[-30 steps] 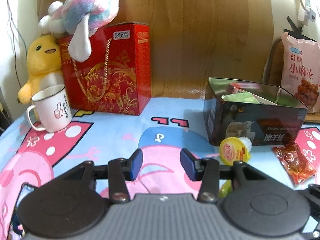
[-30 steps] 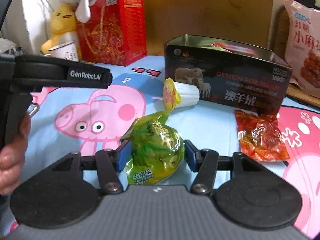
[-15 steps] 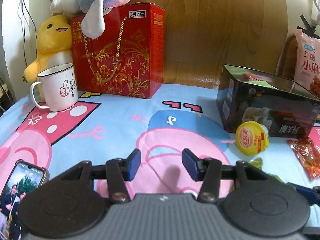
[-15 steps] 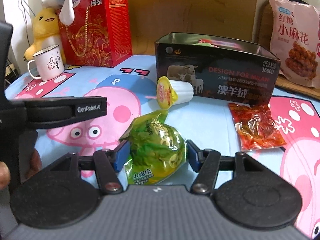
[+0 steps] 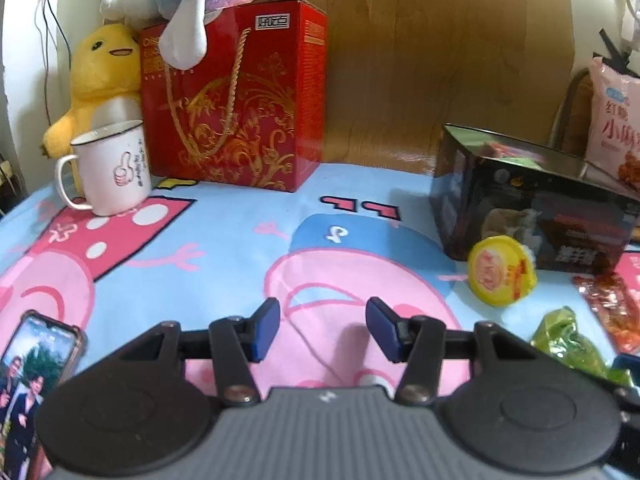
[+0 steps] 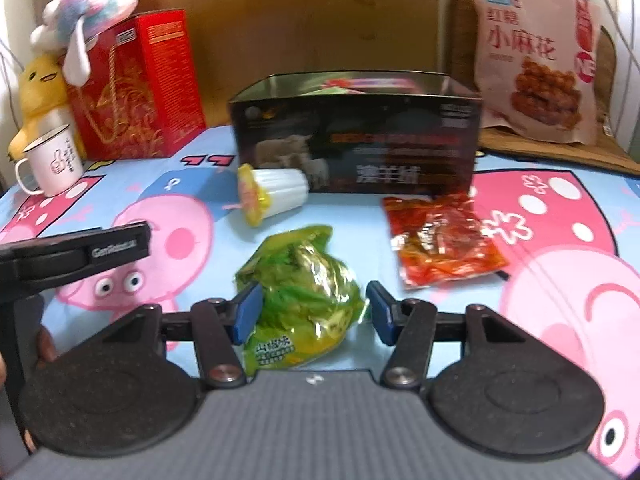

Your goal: Organize snacks

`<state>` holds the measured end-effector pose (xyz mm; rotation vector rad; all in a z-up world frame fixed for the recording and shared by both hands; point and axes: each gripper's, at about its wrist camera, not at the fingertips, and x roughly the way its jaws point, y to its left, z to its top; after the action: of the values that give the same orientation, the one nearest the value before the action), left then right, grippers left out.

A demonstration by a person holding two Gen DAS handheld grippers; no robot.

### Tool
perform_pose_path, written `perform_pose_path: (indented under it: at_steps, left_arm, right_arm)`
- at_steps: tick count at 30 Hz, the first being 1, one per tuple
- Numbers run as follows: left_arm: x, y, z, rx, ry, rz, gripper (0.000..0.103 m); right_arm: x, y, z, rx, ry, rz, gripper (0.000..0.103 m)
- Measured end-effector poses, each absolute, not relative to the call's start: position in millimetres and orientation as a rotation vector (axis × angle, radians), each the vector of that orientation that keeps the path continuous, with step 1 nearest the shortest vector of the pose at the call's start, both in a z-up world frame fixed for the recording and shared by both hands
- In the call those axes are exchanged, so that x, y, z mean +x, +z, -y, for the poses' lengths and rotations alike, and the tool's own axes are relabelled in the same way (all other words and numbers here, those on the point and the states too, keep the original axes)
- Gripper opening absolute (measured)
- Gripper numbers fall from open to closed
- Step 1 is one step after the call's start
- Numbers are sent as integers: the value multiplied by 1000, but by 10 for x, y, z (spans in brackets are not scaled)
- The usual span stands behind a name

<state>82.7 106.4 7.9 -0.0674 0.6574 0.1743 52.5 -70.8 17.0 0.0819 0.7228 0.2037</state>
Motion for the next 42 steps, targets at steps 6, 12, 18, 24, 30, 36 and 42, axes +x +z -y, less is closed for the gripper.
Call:
perform_pose_path:
  at_steps: [6,12,18,24,30,36,42]
  left_arm:
    - [751,157,-880,-80,99,-648,50]
    - [707,178,-635,-87,19,-662,51]
    - [708,154,-444,-74,-30,-683,51]
    - [715,121,-292,-61,-61,-700,51]
    - [725,116,-249,-56,-54,-704,52]
    - [727,114,-228,-45,-50,-703,52]
    - [729,106,-226,-45,-49,-704,52]
  right_arm:
    - [556,179,896,87,162,-715,51]
    - [579,140,1036,104,137,-724,51]
    - [561,113,1194,120,100,-724,48]
    - [544,106,1327,138,81,-720,48]
    - [538,104,1395,146,75,-717,48]
    - [532,101,1430,155,67,-715,48]
    - [528,99,1435,153,65,-712,48]
